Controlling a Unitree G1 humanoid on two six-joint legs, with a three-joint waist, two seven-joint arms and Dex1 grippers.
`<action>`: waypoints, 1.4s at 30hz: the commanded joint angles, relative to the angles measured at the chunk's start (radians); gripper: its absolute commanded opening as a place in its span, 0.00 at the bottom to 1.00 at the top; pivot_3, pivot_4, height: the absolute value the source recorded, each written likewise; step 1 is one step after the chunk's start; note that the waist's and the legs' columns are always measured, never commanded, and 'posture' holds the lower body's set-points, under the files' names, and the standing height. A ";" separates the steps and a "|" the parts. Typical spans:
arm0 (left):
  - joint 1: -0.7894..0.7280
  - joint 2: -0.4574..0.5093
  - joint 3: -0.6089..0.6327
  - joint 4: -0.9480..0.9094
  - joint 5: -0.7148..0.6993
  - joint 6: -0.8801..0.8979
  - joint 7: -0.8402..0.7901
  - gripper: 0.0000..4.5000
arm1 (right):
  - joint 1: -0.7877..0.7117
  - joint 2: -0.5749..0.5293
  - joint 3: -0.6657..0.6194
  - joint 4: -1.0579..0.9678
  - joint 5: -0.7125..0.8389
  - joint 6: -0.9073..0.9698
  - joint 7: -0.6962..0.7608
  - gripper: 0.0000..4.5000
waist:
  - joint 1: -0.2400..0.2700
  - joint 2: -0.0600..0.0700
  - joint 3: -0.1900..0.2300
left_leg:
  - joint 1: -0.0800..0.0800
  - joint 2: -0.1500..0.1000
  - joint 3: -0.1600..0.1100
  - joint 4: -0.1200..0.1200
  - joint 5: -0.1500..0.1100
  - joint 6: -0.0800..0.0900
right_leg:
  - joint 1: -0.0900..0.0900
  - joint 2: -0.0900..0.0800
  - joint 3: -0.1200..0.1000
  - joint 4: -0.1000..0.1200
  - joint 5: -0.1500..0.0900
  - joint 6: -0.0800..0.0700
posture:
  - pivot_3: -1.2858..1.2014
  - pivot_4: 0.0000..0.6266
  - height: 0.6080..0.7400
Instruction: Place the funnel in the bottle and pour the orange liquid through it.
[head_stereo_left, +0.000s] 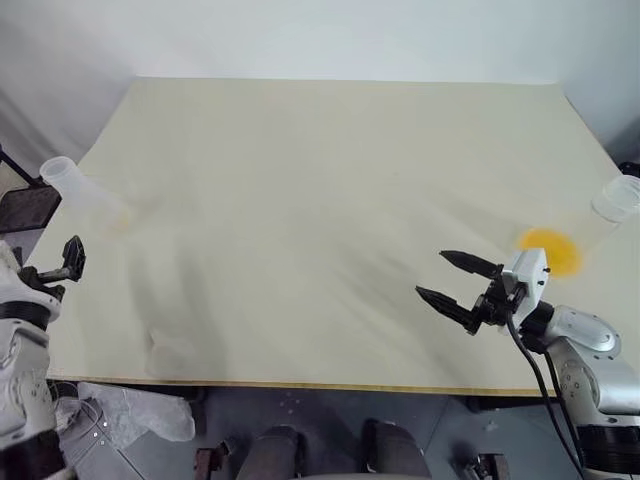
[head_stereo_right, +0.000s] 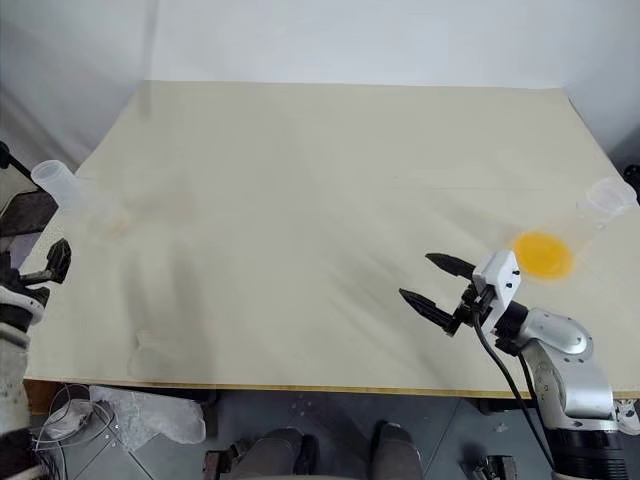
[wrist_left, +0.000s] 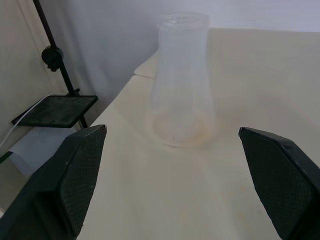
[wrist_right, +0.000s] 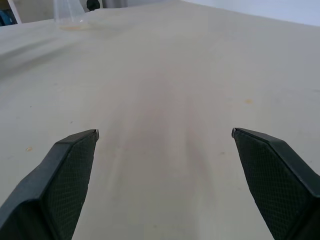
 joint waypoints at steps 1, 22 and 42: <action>-0.078 0.052 -0.026 0.108 0.044 -0.078 -0.025 1.00 | 0.011 -0.018 -0.045 -0.051 0.022 -0.005 -0.011 0.99 | 0.000 0.000 0.000 | 0.000 0.000 0.000 0.000 0.000 0.000 | 0.000 0.000 -0.001 0.000 0.000 0.000 | 0.52 0.24 1.00; -0.523 0.165 -0.198 0.751 0.175 -0.365 -0.083 1.00 | 0.115 -0.026 -0.078 -0.196 0.039 0.040 -0.072 0.99 | -0.001 -0.005 0.002 | 0.000 0.000 0.003 0.000 0.000 0.001 | -0.002 0.000 -0.003 0.003 0.000 0.001 | 0.52 0.24 1.00; -0.737 0.224 -0.270 1.072 0.235 -0.482 -0.040 0.96 | 0.098 -0.025 -0.073 -0.181 0.030 0.034 -0.080 1.00 | -0.001 -0.008 0.003 | 0.000 -0.001 0.005 0.000 0.001 0.001 | -0.004 0.000 -0.003 0.005 0.001 0.001 | 0.52 0.24 1.00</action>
